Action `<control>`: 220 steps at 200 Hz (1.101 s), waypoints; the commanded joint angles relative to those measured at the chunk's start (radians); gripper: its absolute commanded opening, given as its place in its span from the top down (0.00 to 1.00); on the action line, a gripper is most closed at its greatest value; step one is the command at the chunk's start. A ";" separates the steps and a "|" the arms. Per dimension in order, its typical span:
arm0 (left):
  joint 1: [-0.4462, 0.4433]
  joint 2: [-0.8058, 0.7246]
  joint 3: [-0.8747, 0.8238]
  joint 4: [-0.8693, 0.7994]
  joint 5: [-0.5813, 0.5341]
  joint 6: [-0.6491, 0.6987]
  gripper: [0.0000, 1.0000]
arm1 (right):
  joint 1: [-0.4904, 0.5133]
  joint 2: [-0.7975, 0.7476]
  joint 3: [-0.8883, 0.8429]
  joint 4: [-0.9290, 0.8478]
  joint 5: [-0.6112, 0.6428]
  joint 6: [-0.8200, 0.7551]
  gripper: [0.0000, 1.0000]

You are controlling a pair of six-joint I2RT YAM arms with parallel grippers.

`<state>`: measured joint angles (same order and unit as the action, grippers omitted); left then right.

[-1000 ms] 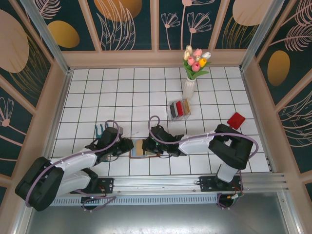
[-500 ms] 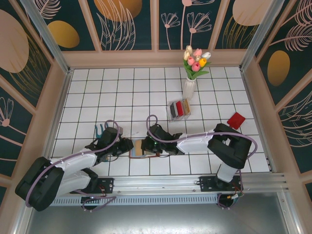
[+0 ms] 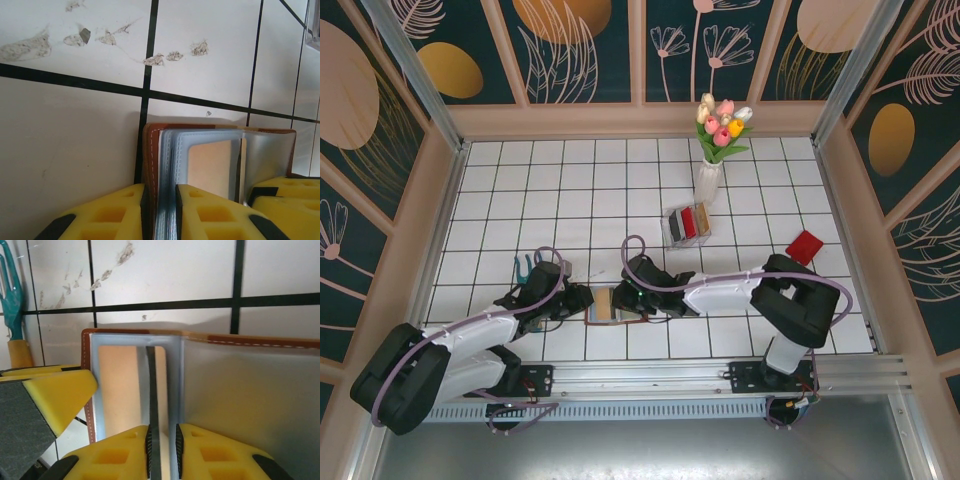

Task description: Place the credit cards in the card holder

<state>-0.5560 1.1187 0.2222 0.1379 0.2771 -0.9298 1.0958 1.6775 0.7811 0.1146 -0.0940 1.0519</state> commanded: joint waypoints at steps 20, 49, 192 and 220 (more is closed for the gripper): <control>-0.004 0.003 -0.023 -0.044 -0.004 -0.007 0.77 | 0.008 0.006 0.018 -0.030 0.001 -0.014 0.81; -0.004 0.003 -0.024 -0.043 -0.003 -0.007 0.77 | 0.008 0.050 0.040 -0.011 -0.019 -0.021 0.83; -0.004 -0.084 0.005 -0.121 -0.044 -0.005 0.70 | 0.028 -0.083 0.130 -0.282 0.149 -0.085 0.77; -0.004 -0.128 0.042 -0.189 -0.080 0.016 0.61 | 0.041 -0.135 0.174 -0.501 0.300 -0.071 0.68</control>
<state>-0.5564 1.0264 0.2195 0.0391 0.2405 -0.9325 1.1221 1.6012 0.9020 -0.1360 0.0273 0.9901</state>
